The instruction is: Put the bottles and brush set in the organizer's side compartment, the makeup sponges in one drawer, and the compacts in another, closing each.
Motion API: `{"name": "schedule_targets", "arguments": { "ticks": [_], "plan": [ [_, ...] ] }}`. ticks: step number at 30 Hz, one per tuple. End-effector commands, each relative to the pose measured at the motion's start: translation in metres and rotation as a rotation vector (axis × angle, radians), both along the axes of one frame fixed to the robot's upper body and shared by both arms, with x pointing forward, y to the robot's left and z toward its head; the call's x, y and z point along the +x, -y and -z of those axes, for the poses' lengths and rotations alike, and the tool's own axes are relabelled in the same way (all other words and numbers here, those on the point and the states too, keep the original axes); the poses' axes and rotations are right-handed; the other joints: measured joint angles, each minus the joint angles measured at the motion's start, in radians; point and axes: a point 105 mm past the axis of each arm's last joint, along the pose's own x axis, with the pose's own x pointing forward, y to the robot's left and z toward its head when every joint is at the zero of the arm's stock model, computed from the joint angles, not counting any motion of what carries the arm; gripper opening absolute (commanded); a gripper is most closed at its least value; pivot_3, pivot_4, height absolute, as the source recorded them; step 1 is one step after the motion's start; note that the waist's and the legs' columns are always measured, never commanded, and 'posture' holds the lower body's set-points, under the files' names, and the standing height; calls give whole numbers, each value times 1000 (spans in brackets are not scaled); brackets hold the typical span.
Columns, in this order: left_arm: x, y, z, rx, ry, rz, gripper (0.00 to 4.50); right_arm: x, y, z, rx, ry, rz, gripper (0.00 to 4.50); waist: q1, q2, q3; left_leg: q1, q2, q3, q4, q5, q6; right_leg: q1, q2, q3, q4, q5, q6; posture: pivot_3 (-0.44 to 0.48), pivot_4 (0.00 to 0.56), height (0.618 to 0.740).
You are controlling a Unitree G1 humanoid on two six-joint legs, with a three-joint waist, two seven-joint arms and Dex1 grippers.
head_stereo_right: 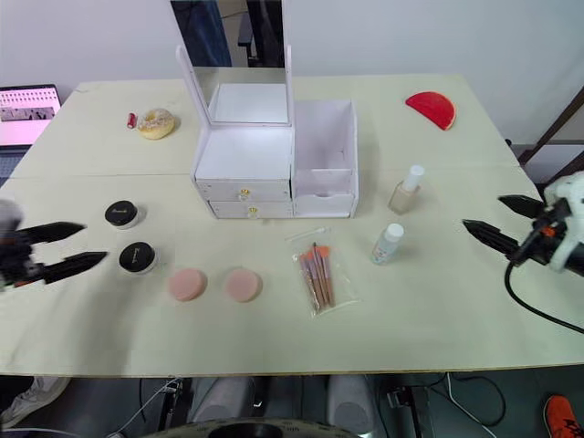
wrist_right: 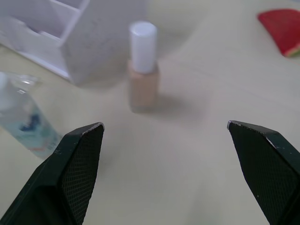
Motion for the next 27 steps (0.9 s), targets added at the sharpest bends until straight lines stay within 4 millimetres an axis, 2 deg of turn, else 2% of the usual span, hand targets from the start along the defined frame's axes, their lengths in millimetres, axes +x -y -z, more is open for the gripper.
{"name": "schedule_targets", "arguments": {
  "ticks": [1, 5, 10, 13, 16, 27],
  "plan": [
    [-10, 55, -9, -20, -1, 206, 4467, 14, -15, -10, -14, 38, 18, 4500, -2, 0, 0, 0, 0, 0, 0, 0, 0, 0, 0, 0, 0, 1, -1, 0, 150, 739],
    [-10, 97, -19, 8, 17, 307, 4467, 36, -28, -8, -10, 47, 82, 4500, 3, 0, 0, 0, -1, 0, 1, 0, 0, 0, 2, 1, 0, 2, -2, 0, 150, 739],
    [0, 121, -47, -22, 101, 326, 4467, 51, -36, -6, 10, 59, 156, 4500, 5, -1, 0, -1, -1, -1, 1, 0, 0, 0, 5, 1, 0, 2, -1, 0, 150, 739],
    [-7, 129, -61, -56, 97, 389, 4467, 56, -41, 0, -5, 46, 164, 4500, 3, 0, 0, -1, 0, -2, 1, 0, 0, 0, 6, 2, 0, 2, -1, 0, 150, 739],
    [-10, 136, -69, -76, 98, 422, 4467, 64, -38, 2, 16, 51, 217, 4500, -2, -1, 1, -1, 1, -1, 0, 0, 0, -1, 8, 2, -1, 2, -1, 0, 150, 739],
    [-11, 140, -62, -43, 95, 420, 4467, 83, -56, 9, 100, 51, 210, 4500, 0, -1, 1, 0, 10, 0, 1, 0, 1, -1, 17, 3, -1, 5, -9, 0, 150, 739]
  ]
}}
